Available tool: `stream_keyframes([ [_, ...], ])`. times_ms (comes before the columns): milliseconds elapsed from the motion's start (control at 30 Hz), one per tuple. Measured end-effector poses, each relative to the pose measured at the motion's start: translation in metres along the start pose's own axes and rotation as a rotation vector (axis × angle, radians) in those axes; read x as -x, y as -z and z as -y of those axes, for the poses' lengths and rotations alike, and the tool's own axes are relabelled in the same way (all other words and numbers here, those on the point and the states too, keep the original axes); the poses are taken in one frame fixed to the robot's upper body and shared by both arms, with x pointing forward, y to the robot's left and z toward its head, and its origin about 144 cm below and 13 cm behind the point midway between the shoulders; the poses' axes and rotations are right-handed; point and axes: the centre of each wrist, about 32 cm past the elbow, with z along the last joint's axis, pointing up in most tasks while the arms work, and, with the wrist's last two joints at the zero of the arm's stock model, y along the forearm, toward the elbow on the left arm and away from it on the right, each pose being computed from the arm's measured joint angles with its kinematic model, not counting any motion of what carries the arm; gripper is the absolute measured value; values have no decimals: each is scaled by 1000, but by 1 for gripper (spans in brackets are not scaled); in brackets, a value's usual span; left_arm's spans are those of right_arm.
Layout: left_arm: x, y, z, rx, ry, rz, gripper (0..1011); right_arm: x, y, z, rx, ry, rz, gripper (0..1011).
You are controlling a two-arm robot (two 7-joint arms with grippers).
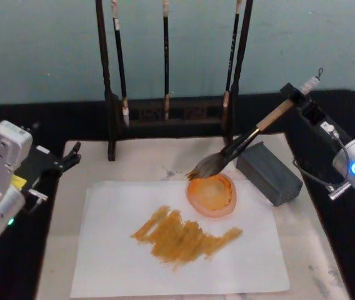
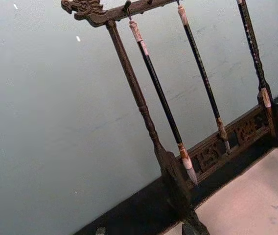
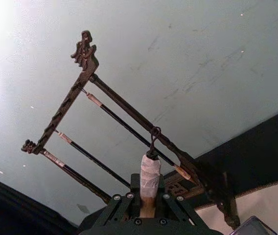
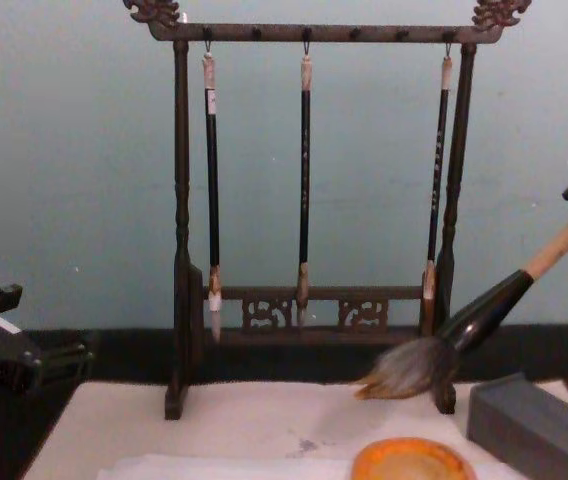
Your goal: Pick up the brush from the inkstone, write on the paper, then place the brush back to its original position.
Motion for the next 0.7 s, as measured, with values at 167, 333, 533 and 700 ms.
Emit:
stream_keyframes([
  [167,0,0,0,0,0,0,1010,0,0,0,-2,-1,-4,161],
  [333,0,0,0,0,0,0,1010,-2,-2,0,0,3,-23,161],
  [533,0,0,0,0,0,0,1010,-11,-6,1,7,28,-118,161],
  [700,0,0,0,0,0,0,1010,-19,-6,3,15,46,-169,161],
])
